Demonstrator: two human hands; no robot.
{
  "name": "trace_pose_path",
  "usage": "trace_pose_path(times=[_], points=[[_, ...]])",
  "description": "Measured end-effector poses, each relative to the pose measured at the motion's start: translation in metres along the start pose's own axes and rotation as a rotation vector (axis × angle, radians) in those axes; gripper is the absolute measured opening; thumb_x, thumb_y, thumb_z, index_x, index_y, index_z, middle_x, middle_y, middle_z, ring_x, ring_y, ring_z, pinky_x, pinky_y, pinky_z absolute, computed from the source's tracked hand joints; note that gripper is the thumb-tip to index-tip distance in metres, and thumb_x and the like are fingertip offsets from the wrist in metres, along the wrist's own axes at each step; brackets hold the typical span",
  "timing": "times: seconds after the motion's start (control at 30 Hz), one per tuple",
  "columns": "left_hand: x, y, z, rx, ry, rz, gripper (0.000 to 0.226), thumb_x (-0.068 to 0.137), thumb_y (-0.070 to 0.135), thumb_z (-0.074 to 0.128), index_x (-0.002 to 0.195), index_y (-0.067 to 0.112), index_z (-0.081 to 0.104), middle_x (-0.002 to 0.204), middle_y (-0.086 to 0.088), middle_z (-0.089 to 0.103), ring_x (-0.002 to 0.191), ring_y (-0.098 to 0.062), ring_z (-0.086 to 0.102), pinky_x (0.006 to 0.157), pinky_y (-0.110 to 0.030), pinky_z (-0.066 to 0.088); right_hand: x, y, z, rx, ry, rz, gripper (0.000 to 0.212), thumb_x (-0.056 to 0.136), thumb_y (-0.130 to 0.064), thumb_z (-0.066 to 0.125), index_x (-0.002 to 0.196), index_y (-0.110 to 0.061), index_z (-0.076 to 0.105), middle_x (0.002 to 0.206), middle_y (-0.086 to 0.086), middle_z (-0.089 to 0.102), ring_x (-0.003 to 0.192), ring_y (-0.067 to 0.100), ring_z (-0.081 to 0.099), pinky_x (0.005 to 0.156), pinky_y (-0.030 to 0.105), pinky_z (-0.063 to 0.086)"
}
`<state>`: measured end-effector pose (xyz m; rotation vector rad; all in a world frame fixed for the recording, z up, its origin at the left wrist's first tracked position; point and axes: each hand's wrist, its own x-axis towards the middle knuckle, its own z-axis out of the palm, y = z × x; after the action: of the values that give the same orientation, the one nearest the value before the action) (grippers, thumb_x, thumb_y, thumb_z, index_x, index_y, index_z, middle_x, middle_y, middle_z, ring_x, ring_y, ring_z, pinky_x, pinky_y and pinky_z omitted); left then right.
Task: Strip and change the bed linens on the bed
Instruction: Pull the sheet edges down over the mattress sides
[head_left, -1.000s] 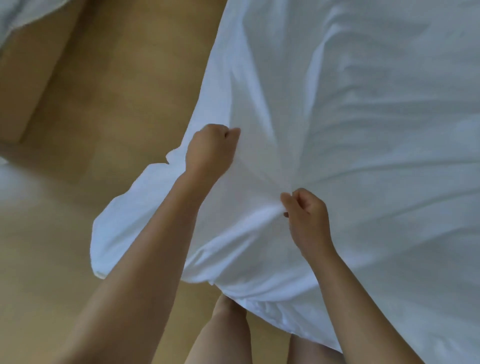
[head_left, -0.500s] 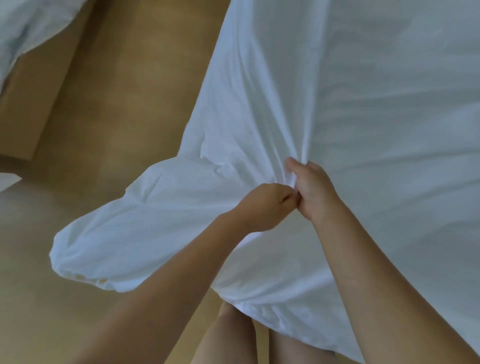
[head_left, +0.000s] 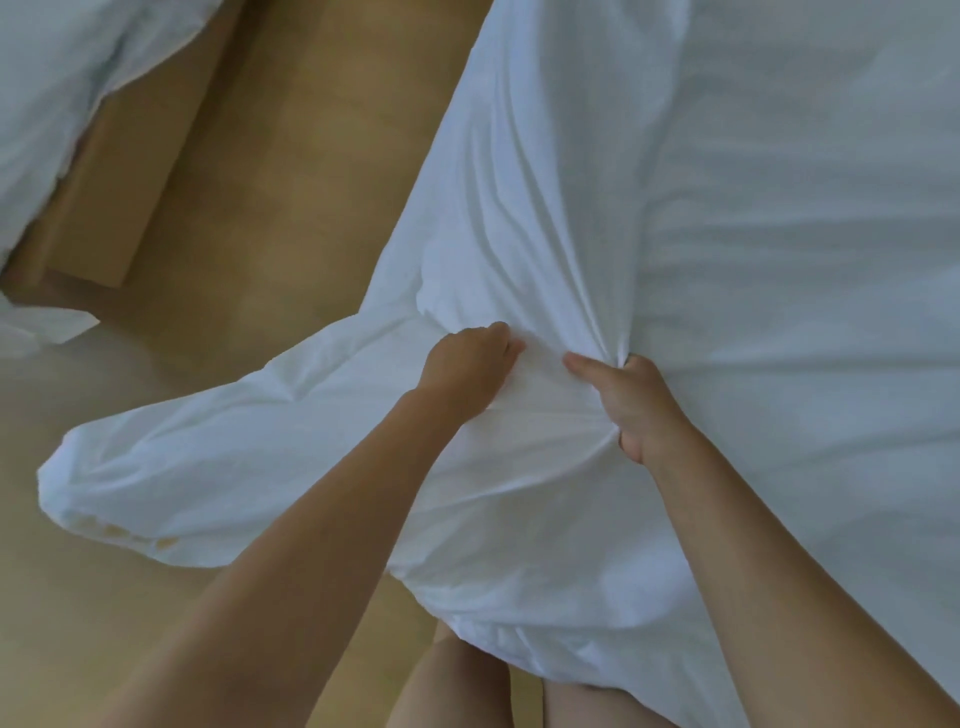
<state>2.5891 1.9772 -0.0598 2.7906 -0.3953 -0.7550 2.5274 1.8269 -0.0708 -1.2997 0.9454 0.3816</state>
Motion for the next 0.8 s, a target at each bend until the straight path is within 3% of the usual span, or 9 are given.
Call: trace_pose_path(times=[0.1, 0.2, 0.27, 0.37, 0.47, 0.53, 0.63, 0.7, 0.8], points=[[-0.002, -0.003, 0.0, -0.106, 0.07, -0.05, 0.039, 0.099, 0.029, 0.038, 0.065, 0.015, 0.026, 0.058, -0.001, 0.038, 0.053, -0.02, 0.034, 0.047, -0.033, 0.021, 0.008, 0.002, 0.002, -0.051, 0.079, -0.012, 0.022, 0.086, -0.019, 0.065, 0.102, -0.004, 0.066, 0.085, 0.01, 0.067, 0.078, 0.026, 0.065, 0.076, 0.041, 0.054], [-0.004, -0.011, 0.002, -0.216, 0.123, -0.17, 0.031, 0.093, 0.032, 0.047, 0.069, 0.015, 0.037, 0.065, 0.0, 0.045, 0.062, -0.022, 0.044, 0.051, -0.031, 0.03, 0.007, 0.003, 0.009, 0.348, -0.008, 0.114, 0.024, 0.094, -0.019, 0.054, 0.113, -0.005, 0.061, 0.096, 0.011, 0.066, 0.082, 0.022, 0.065, 0.071, 0.034, 0.054], [0.0, -0.015, 0.003, -0.269, 0.112, -0.262, 0.032, 0.086, 0.045, 0.054, 0.086, 0.013, 0.05, 0.085, -0.001, 0.053, 0.083, -0.024, 0.052, 0.067, -0.034, 0.04, 0.004, 0.001, 0.02, 0.661, -0.112, 0.245, 0.033, 0.1, -0.023, 0.042, 0.125, -0.004, 0.054, 0.112, 0.015, 0.063, 0.095, 0.025, 0.063, 0.074, 0.037, 0.052], [0.012, -0.024, 0.004, -0.247, 0.078, -0.388, 0.074, 0.075, 0.069, 0.055, 0.127, 0.018, 0.045, 0.128, -0.003, 0.049, 0.122, -0.024, 0.042, 0.097, -0.041, 0.032, 0.005, -0.005, 0.03, 0.787, -0.198, 0.31, 0.045, 0.101, -0.033, 0.034, 0.134, -0.006, 0.05, 0.129, 0.018, 0.057, 0.118, 0.034, 0.054, 0.092, 0.048, 0.046], [0.022, -0.038, 0.003, -0.111, 0.064, -0.443, 0.094, 0.072, 0.078, 0.047, 0.141, 0.015, 0.032, 0.143, -0.008, 0.039, 0.136, -0.026, 0.03, 0.11, -0.049, 0.017, 0.004, -0.018, 0.018, 0.792, -0.332, 0.222, 0.048, 0.092, -0.05, 0.043, 0.12, -0.017, 0.064, 0.112, 0.013, 0.068, 0.104, 0.032, 0.064, 0.075, 0.044, 0.056], [0.028, -0.048, 0.0, -0.048, 0.005, -0.501, 0.092, 0.074, 0.081, 0.041, 0.135, 0.012, 0.037, 0.134, -0.01, 0.048, 0.132, -0.027, 0.036, 0.111, -0.049, 0.014, 0.001, -0.026, 0.004, 0.657, -0.432, 0.213, 0.053, 0.078, -0.059, 0.055, 0.11, -0.019, 0.068, 0.105, 0.011, 0.071, 0.093, 0.03, 0.069, 0.066, 0.042, 0.057], [0.031, -0.055, -0.008, -0.079, -0.09, -0.42, 0.052, 0.086, 0.064, 0.045, 0.093, 0.014, 0.056, 0.095, -0.002, 0.062, 0.097, -0.027, 0.057, 0.077, -0.035, 0.042, 0.002, -0.026, -0.005, 0.397, -0.488, 0.276, 0.037, 0.073, -0.031, 0.066, 0.103, -0.009, 0.066, 0.095, 0.01, 0.073, 0.083, 0.026, 0.071, 0.064, 0.038, 0.059], [0.029, -0.052, -0.013, -0.145, -0.061, -0.333, 0.031, 0.091, 0.037, 0.048, 0.069, 0.015, 0.046, 0.07, 0.001, 0.053, 0.075, -0.024, 0.053, 0.053, -0.028, 0.033, 0.005, -0.025, -0.003, 0.345, -0.392, 0.26, 0.016, 0.084, -0.019, 0.061, 0.094, -0.008, 0.065, 0.085, 0.008, 0.073, 0.074, 0.023, 0.071, 0.063, 0.036, 0.059], [0.016, -0.04, -0.024, -0.37, -0.027, -0.276, 0.036, 0.095, 0.027, 0.048, 0.062, 0.016, 0.035, 0.058, 0.003, 0.038, 0.055, -0.015, 0.038, 0.044, -0.023, 0.028, 0.006, -0.02, 0.008, 0.435, -0.269, 0.222, 0.021, 0.097, -0.024, 0.049, 0.097, -0.007, 0.061, 0.08, 0.008, 0.07, 0.071, 0.02, 0.069, 0.066, 0.034, 0.056]])
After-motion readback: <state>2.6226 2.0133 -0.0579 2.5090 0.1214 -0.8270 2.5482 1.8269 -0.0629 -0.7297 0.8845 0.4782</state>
